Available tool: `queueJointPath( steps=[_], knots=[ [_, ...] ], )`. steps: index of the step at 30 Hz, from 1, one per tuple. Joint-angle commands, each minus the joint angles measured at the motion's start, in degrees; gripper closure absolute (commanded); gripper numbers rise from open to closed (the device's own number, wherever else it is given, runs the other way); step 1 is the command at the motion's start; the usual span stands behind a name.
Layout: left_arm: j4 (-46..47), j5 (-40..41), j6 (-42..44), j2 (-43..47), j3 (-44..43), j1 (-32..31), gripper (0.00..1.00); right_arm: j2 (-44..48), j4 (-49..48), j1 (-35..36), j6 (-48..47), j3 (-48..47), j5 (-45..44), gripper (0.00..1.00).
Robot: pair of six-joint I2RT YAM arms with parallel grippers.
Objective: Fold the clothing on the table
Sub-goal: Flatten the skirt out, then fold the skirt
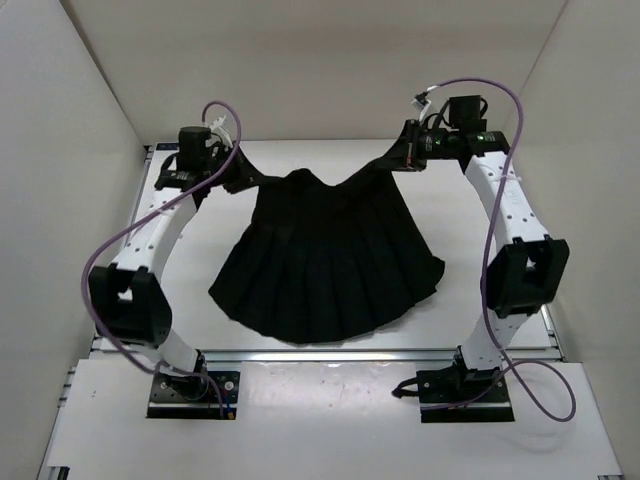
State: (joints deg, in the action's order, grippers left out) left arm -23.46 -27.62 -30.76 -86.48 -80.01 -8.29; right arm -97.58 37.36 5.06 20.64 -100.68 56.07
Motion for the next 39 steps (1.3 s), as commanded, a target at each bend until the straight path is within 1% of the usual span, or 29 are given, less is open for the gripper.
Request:
queueJointPath(
  steps=[1, 2, 4, 5, 6, 7, 8, 9, 10, 11, 13, 14, 15, 17, 18, 20, 23, 26, 30, 31, 35, 37, 39],
  knots=[
    [-0.4, -1.7, 1.6, 2.4, -8.8, 0.9, 1.00, 1.9, 3.4, 2.4, -4.9, -11.4, -5.3, 1.00],
    [-0.6, -1.5, 1.7, 3.1, -10.3, 1.5, 1.00, 3.1, 3.3, 2.9, -5.3, -15.5, -8.2, 1.00],
    [-1.6, -0.5, 1.8, 5.3, -14.8, 2.3, 1.00, 4.9, 2.2, 3.4, -6.3, -18.6, -10.6, 1.00],
    [-2.1, 0.2, 2.1, 6.0, -15.3, 2.6, 1.00, 6.8, 1.2, 2.2, -6.2, -18.0, -10.1, 1.00],
    [-1.9, 1.5, 2.2, 7.6, -14.7, 2.8, 1.00, 7.4, -1.2, 0.5, -5.2, -14.7, -8.8, 1.00],
    [-0.9, 2.6, 2.2, 9.7, -12.7, 2.6, 1.00, 8.6, -4.0, -1.9, -3.6, -10.1, -5.9, 1.00],
    [-0.4, 3.1, 2.3, 10.6, -11.2, 2.4, 1.00, 9.2, -5.3, -3.0, -2.4, -7.9, -2.3, 1.00],
    [0.7, 4.1, 2.2, 12.4, -7.9, 2.1, 1.00, 9.2, -7.6, -5.0, -1.2, -2.8, 1.7, 0.99],
    [2.1, 4.0, 2.1, 13.8, -4.0, 1.9, 1.00, 9.3, -10.6, -6.5, 0.0, 2.6, 3.6, 1.00],
    [2.6, 3.8, 1.9, 14.5, -1.7, 1.6, 1.00, 9.1, -11.3, -6.7, 0.4, 5.0, 5.6, 1.00],
    [5.3, 3.3, 1.1, 16.9, 8.8, 1.3, 1.00, 8.5, -13.8, -6.3, -0.4, 14.2, 6.2, 1.00],
    [6.1, 4.1, 1.2, 17.7, 15.4, 1.2, 1.00, 8.5, -13.7, -5.8, -1.7, 16.5, 5.2, 1.00],
    [8.0, 4.0, 0.1, 17.9, 18.8, 0.6, 1.00, 8.1, -13.6, -5.4, -1.8, 20.3, 4.0, 1.00],
    [12.5, 2.7, -2.1, 18.2, 32.4, 0.0, 1.00, 8.6, -15.8, -3.7, -1.1, 30.8, 0.3, 0.99],
    [14.1, 2.3, -2.9, 18.1, 35.5, -0.1, 1.00, 8.7, -17.0, -3.2, -0.5, 33.9, -0.3, 1.00],
    [18.2, 2.2, -5.6, 17.0, 45.9, -0.7, 1.00, 8.8, -18.7, -1.8, 0.8, 43.1, -2.9, 1.00],
    [19.4, 2.5, -6.4, 16.5, 52.7, -2.0, 1.00, 10.1, -17.7, -0.6, 2.2, 50.0, -7.1, 1.00],
    [16.7, 4.6, -6.2, 19.4, 55.7, -3.2, 1.00, 14.5, -18.7, -0.4, 4.3, 58.6, -10.3, 1.00],
    [14.6, 8.2, -7.1, 25.0, 59.2, -4.3, 1.00, 22.0, -22.9, -2.2, 9.2, 67.3, -9.1, 0.99],
    [13.7, 8.3, -7.1, 25.7, 59.9, -4.4, 1.00, 22.8, -23.4, -2.6, 9.8, 68.3, -9.0, 1.00],
    [9.9, 8.4, -7.5, 30.5, 62.1, -5.5, 1.00, 24.3, -20.3, -2.5, 9.4, 70.4, -8.8, 1.00],
    [7.2, 9.0, -7.4, 33.8, 62.0, -6.7, 1.00, 25.5, -18.0, -2.3, 8.7, 70.3, -9.0, 0.99],
    [2.0, 10.8, -7.6, 39.7, 60.8, -7.5, 1.00, 27.7, -14.8, -1.9, 7.7, 69.1, -9.3, 0.99]
  ],
)
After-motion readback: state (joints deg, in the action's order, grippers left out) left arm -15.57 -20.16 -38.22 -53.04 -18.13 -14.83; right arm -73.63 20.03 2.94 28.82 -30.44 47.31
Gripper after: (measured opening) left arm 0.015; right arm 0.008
